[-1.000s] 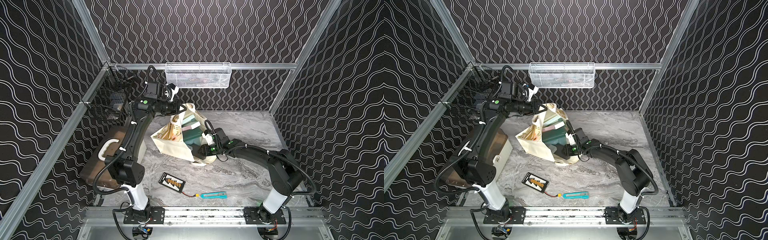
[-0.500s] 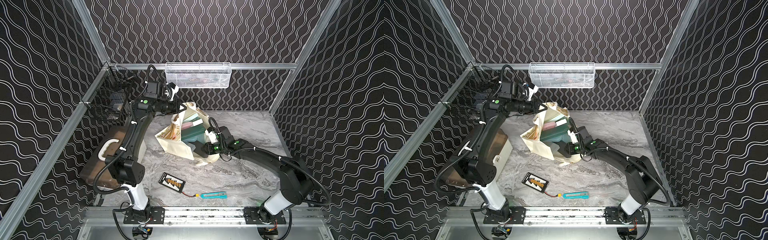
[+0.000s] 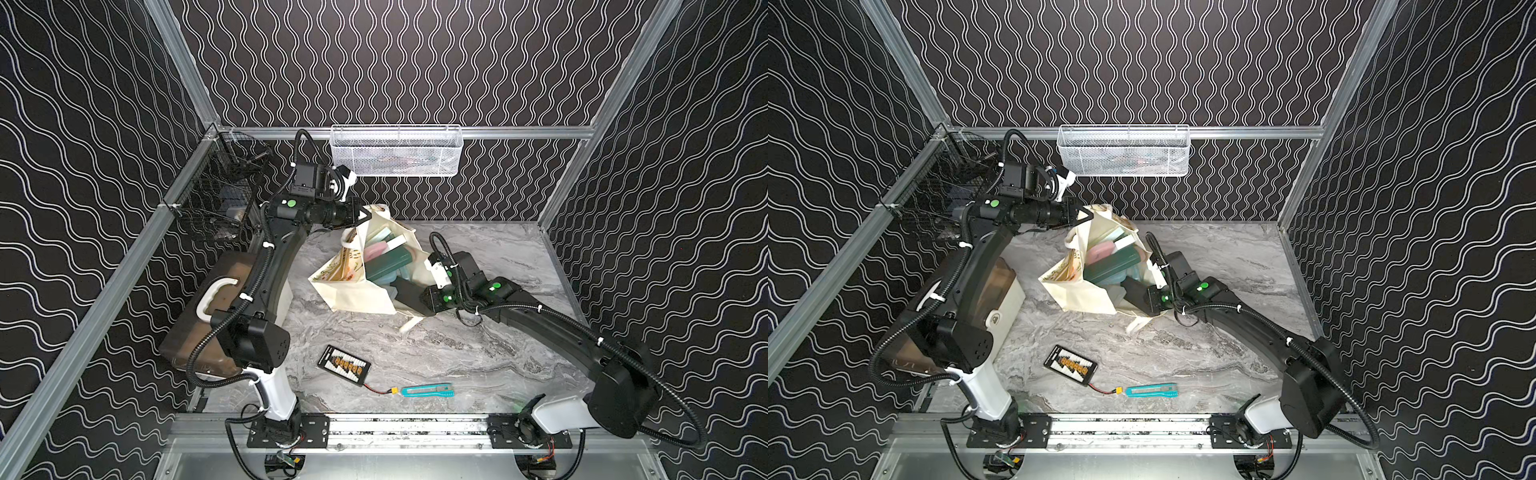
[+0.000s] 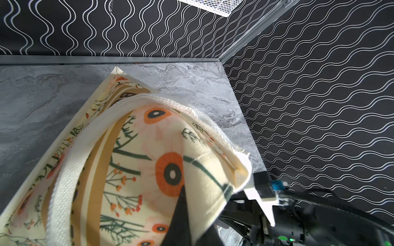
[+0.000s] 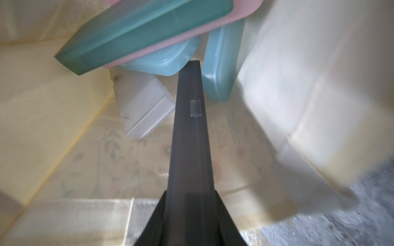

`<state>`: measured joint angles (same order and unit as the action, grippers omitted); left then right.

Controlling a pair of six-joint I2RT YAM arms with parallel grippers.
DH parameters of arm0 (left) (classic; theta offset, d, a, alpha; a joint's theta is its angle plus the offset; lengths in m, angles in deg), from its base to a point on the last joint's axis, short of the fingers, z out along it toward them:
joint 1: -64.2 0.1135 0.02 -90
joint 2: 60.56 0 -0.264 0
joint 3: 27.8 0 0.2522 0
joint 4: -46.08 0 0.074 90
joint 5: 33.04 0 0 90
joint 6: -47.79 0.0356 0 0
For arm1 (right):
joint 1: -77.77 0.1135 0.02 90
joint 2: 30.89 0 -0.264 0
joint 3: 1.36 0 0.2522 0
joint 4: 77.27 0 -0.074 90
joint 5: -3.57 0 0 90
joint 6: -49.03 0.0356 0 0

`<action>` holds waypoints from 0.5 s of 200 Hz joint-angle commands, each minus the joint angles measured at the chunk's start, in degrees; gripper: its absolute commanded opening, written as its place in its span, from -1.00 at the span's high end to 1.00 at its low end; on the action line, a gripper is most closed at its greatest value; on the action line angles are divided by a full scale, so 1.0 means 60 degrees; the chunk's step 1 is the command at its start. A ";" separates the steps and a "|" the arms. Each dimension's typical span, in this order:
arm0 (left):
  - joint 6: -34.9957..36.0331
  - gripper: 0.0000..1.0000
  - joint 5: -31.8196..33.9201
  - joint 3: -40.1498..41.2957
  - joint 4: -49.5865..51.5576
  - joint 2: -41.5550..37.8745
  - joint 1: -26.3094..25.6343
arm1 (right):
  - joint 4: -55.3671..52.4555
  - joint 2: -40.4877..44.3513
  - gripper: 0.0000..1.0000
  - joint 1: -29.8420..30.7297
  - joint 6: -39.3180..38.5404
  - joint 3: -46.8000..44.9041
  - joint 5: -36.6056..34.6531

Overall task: Take out the pencil case from the canvas bag
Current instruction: Pick up the pencil case from the canvas bag.

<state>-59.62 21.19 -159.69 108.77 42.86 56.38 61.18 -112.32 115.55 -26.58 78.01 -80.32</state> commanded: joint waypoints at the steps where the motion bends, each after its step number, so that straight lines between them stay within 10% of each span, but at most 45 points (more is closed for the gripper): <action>1: 0.0134 1.00 -0.0253 -0.0202 -0.0650 0.0067 -0.0001 | -0.0382 0.0344 0.58 0.0002 -0.0209 0.0303 -0.0241; 100: -0.0559 1.00 0.1926 -0.0437 -0.0341 -0.0053 0.0013 | -0.1487 0.3142 0.80 0.0002 0.0334 -0.0064 -0.0541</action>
<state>-60.95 28.97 -161.72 110.78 43.23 56.41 53.05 -96.78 115.55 -26.56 78.09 -82.90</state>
